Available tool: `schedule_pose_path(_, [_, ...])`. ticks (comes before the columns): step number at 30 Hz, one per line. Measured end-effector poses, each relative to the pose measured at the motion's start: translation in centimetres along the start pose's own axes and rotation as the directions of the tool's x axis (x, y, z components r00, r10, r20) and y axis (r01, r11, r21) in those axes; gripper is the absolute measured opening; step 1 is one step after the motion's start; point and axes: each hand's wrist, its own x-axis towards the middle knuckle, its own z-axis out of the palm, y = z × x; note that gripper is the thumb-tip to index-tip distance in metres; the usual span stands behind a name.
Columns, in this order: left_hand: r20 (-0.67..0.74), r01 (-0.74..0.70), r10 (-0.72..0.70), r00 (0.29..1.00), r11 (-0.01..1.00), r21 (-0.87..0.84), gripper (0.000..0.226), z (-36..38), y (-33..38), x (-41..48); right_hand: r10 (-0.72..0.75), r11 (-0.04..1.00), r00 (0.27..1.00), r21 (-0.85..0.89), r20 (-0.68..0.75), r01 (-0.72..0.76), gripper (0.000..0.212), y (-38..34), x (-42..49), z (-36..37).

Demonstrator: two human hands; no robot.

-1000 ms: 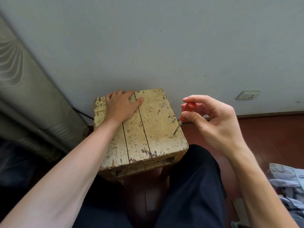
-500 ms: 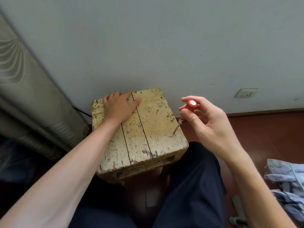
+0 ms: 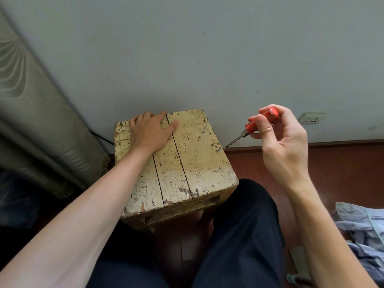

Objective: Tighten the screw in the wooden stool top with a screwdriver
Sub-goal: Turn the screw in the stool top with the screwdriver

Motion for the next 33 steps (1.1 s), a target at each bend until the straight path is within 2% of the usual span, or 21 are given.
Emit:
schedule_pose_path(21, [-0.003,-0.001,0.001,1.000,1.000,0.003,0.078,-0.1,0.1,-0.1,0.006,1.000,1.000,-0.022,-0.016,-0.006,0.017,1.3,-0.1,1.0])
schedule_pose_path(33, [0.000,0.002,-0.002,1.000,1.000,0.002,0.079,-0.1,0.2,-0.1,-0.001,0.999,1.000,-0.050,0.023,0.002,0.012,1.1,-0.1,1.0])
